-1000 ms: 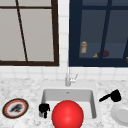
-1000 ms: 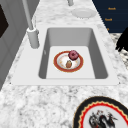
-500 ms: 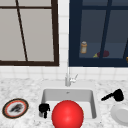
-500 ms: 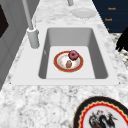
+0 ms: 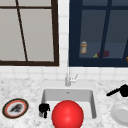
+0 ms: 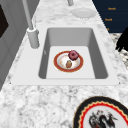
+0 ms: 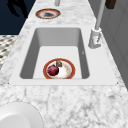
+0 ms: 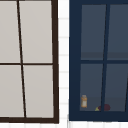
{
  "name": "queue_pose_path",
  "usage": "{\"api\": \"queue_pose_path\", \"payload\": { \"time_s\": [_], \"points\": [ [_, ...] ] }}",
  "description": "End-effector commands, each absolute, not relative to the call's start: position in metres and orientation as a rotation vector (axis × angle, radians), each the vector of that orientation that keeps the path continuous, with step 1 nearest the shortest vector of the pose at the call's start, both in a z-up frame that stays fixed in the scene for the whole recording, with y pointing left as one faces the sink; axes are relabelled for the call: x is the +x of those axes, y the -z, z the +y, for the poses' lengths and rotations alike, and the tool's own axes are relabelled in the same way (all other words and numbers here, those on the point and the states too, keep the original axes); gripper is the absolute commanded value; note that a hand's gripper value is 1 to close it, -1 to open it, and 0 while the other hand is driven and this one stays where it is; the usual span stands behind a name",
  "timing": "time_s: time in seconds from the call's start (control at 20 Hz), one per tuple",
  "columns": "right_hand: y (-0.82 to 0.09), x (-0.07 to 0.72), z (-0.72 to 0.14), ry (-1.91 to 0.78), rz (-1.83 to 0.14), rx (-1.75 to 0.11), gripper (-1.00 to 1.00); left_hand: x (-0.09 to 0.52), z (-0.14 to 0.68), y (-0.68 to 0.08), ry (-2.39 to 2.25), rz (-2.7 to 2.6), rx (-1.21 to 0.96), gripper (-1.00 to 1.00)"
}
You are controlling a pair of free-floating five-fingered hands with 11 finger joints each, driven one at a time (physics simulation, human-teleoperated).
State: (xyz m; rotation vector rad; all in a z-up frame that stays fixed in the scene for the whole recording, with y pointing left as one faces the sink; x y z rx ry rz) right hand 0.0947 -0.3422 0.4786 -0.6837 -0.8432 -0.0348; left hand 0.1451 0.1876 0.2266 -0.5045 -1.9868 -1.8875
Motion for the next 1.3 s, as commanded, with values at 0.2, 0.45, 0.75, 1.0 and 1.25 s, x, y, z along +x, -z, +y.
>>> {"api": "queue_pose_path", "payload": {
  "time_s": [0.2, 0.45, 0.75, 1.0, 1.25],
  "points": [
    [-0.533, 0.056, -0.357, 0.09, -0.883, -0.649, -1.0, 0.145, 0.188, -0.227, 1.888, -1.987, -0.505, 0.0],
    [-0.564, 0.031, -0.359, 0.115, -0.893, -0.636, -1.0, 0.145, 0.188, -0.227, 1.888, -1.987, -0.505, 0.0],
    [-0.579, 0.013, -0.347, 0.211, -0.922, -0.641, -1.0, 0.145, 0.188, -0.227, 1.888, -1.987, -0.505, 0.0],
    [-0.59, 0.003, -0.336, 0.281, -0.942, -0.653, -1.0, 0.145, 0.188, -0.227, 1.888, -1.987, -0.505, 0.0],
    [-0.608, -0.008, -0.329, 0.298, -0.949, -0.676, -1.0, 0.145, 0.188, -0.227, 1.888, -1.987, -0.505, 0.0]
  ]
}}
